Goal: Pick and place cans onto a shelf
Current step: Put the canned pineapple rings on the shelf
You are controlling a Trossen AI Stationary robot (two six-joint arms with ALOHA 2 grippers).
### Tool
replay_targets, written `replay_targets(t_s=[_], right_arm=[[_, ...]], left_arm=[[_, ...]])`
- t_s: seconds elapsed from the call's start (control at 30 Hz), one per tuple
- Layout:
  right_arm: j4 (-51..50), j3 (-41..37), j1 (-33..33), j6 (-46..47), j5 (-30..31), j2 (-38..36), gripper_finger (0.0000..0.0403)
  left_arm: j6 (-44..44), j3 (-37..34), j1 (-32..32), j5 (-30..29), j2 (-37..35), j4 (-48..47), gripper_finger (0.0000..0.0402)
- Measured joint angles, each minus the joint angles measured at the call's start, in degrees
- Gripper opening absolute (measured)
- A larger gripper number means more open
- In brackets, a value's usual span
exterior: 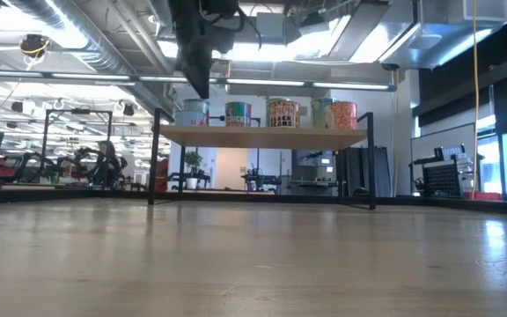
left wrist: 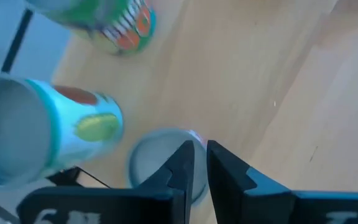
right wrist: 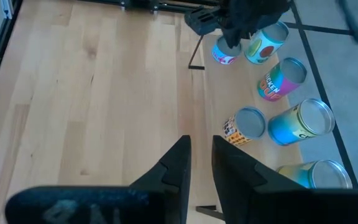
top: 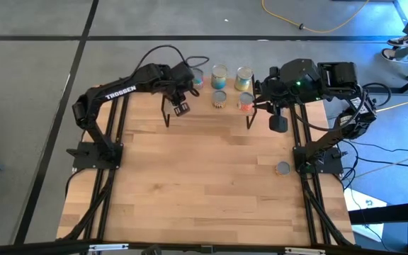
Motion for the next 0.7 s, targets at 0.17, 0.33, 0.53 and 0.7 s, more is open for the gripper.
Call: replay_targets(t_s=[0.17,0.33,0.53,0.7], right_arm=[[0.0,0.0,0.0,-0.1,-0.1,-0.8,0.0067],[0.0,-1.4,0.0,3.0,-1.9,-5.2,0.0067],[0.0,-12.1,0.0,10.7,-1.5,-14.2,0.0067],[-0.1,-26.3,1.1,17.9,-1.5,-22.3,0.0067]], left_arm=[[-2.0,5.4,-0.6,-0.1,-0.1,-3.3,0.0036],[-3.0,11.8,-3.9,1.9,-0.1,-6.5,0.0036],[-3.0,17.5,-11.3,3.5,-0.2,-7.0,0.0036],[-0.7,17.9,-18.1,3.7,-0.2,-7.7,0.0036]])
